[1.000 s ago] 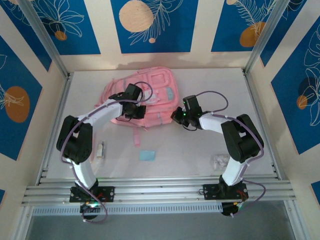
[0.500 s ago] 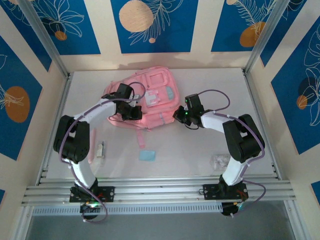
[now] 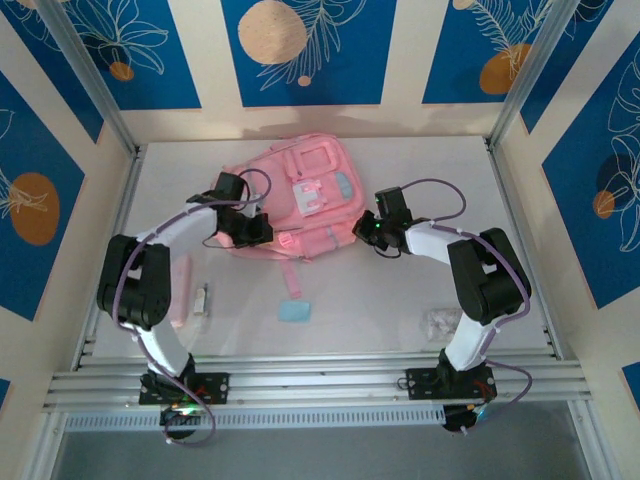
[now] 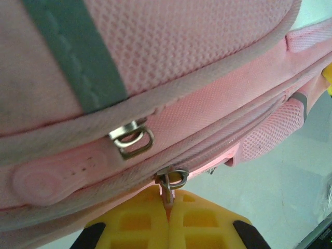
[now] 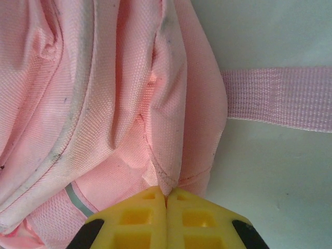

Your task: Pack the student bag

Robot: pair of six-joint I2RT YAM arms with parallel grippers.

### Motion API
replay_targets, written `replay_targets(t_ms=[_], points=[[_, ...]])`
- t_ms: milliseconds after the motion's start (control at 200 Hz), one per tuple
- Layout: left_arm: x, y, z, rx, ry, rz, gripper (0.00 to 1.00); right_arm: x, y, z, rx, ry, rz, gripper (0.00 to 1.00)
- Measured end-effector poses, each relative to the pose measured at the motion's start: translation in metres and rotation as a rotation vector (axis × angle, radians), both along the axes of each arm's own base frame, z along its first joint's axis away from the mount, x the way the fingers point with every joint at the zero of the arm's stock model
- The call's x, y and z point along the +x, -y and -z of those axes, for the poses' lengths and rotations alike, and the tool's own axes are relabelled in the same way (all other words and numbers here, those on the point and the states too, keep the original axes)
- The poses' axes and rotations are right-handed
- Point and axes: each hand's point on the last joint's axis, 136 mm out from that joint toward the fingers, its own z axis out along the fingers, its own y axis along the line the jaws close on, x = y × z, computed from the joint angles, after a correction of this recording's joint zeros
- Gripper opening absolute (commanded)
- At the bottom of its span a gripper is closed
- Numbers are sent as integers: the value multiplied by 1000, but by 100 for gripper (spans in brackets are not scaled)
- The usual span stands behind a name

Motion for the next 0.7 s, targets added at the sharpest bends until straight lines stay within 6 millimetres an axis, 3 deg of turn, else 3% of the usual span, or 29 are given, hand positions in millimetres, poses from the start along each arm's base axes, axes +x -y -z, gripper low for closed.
replay_targets(t_ms=[165, 495, 700], points=[[-1, -8, 5, 22, -7, -22, 0, 1, 4, -3, -7, 9, 2, 0], [2, -42, 13, 222, 52, -43, 0, 4, 15, -9, -22, 26, 4, 0], [10, -58, 14, 324, 97, -40, 0, 12, 37, -10, -52, 34, 36, 0]])
